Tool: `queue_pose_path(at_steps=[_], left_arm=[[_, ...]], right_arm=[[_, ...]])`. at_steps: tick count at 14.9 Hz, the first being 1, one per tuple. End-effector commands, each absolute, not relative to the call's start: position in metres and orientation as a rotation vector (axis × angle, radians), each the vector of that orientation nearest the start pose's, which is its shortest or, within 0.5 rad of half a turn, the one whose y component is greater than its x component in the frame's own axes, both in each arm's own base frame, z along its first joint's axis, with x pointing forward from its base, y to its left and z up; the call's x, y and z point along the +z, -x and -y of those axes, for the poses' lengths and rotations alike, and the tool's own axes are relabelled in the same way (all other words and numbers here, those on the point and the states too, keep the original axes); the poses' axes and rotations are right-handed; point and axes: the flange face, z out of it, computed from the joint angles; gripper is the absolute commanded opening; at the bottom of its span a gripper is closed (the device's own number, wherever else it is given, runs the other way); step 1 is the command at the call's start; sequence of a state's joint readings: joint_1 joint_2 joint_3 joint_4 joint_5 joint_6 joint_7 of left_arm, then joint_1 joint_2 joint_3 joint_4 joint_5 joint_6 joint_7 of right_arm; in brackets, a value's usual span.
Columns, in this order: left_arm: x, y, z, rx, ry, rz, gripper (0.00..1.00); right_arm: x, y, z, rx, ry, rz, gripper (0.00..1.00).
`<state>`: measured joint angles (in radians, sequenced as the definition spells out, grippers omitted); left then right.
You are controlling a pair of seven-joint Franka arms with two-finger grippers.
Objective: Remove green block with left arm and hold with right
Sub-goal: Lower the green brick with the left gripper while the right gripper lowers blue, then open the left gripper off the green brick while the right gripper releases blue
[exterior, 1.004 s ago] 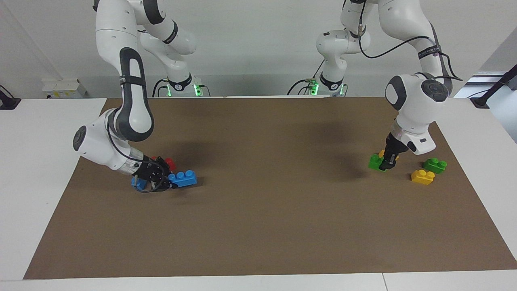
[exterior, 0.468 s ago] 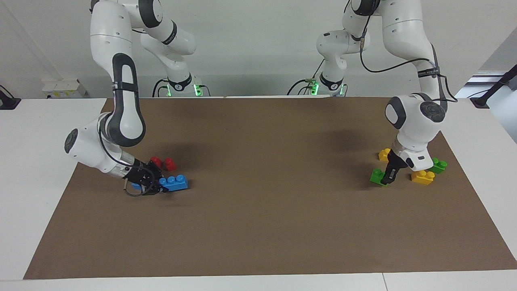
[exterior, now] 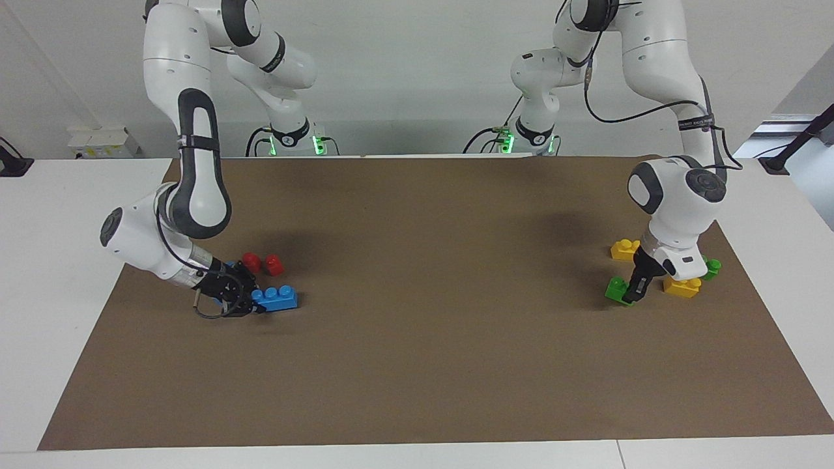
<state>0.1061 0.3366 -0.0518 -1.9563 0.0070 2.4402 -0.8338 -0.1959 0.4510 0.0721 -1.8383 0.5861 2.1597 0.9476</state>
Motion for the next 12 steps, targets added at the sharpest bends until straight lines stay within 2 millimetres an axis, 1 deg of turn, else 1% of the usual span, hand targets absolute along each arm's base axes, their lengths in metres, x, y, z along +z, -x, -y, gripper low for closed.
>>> queue_pose_path(at_steps=[1, 3, 4, 6, 7, 8, 9, 10, 11, 12], left_arm=[[0.303, -0.629, -0.041, -0.250, 2.916, 1.350, 0.00], [0.300, -0.627, -0.053, -0.250, 2.919, 1.334, 0.00], [0.300, -0.627, -0.054, -0.251, 2.923, 1.323, 0.00], [0.300, -0.627, -0.054, -0.250, 2.932, 1.295, 0.00], [0.299, -0.627, -0.054, -0.247, 2.932, 1.295, 0.14], [0.300, -0.627, -0.052, -0.242, 2.934, 1.293, 0.56], [0.302, -0.628, -0.051, -0.245, 2.934, 1.291, 1.00], [0.304, -0.628, -0.051, -0.247, 2.935, 1.288, 1.00], [0.307, -0.628, -0.051, -0.257, 2.936, 1.289, 1.00], [0.311, -0.629, -0.051, -0.262, 2.936, 1.289, 1.00]], right_arm=[[0.276, -0.629, 0.061, 0.424, 2.048, -1.783, 0.01], [0.272, -0.627, 0.062, 0.413, 2.040, -1.797, 0.02], [0.273, -0.627, 0.062, 0.413, 2.035, -1.800, 0.02], [0.273, -0.627, 0.062, 0.412, 2.029, -1.805, 0.08], [0.270, -0.626, 0.061, 0.414, 2.030, -1.808, 0.13], [0.269, -0.626, 0.062, 0.407, 2.028, -1.812, 0.24], [0.269, -0.626, 0.061, 0.403, 2.031, -1.811, 0.43], [0.270, -0.625, 0.062, 0.407, 2.031, -1.811, 0.66], [0.270, -0.625, 0.061, 0.413, 2.032, -1.809, 0.75], [0.272, -0.626, 0.064, 0.417, 2.029, -1.808, 0.80]])
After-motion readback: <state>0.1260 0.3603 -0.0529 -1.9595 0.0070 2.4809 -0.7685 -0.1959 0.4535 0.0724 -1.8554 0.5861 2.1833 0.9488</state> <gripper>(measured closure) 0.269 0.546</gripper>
